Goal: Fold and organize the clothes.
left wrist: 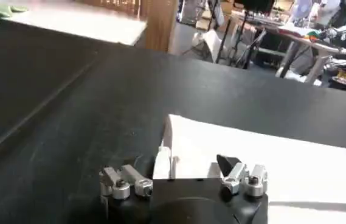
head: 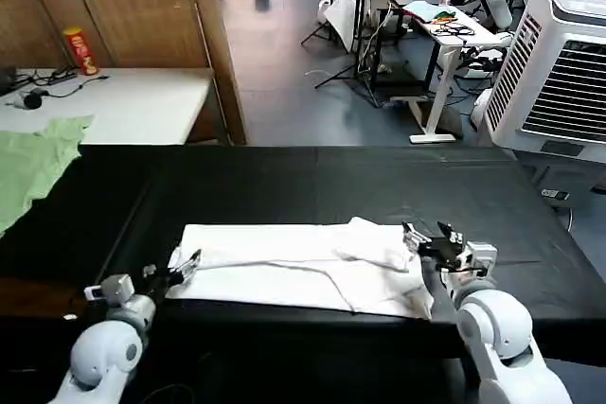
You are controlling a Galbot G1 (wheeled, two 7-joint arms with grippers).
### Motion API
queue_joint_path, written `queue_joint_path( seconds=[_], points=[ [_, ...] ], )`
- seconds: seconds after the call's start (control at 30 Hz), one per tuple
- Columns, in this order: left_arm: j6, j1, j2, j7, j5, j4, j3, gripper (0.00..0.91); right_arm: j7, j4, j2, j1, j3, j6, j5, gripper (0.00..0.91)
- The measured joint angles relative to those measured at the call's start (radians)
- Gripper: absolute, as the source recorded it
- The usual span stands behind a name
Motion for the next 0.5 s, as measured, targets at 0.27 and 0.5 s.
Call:
queue_joint_path(
  seconds=[0.27, 0.5],
  points=[
    [-0.01, 0.014, -0.012, 0.012, 0.066, -0.011, 0.015, 0.0, -0.001, -0.001, 0.003, 0.002, 0.013, 0.004, -0.003, 0.878],
    [-0.036, 0.002, 0.003, 0.03, 0.167, -0.002, 0.018, 0.0, 0.002, -0.002, 0.01, 0.01, 0.016, 0.003, -0.008, 0.878]
  ],
)
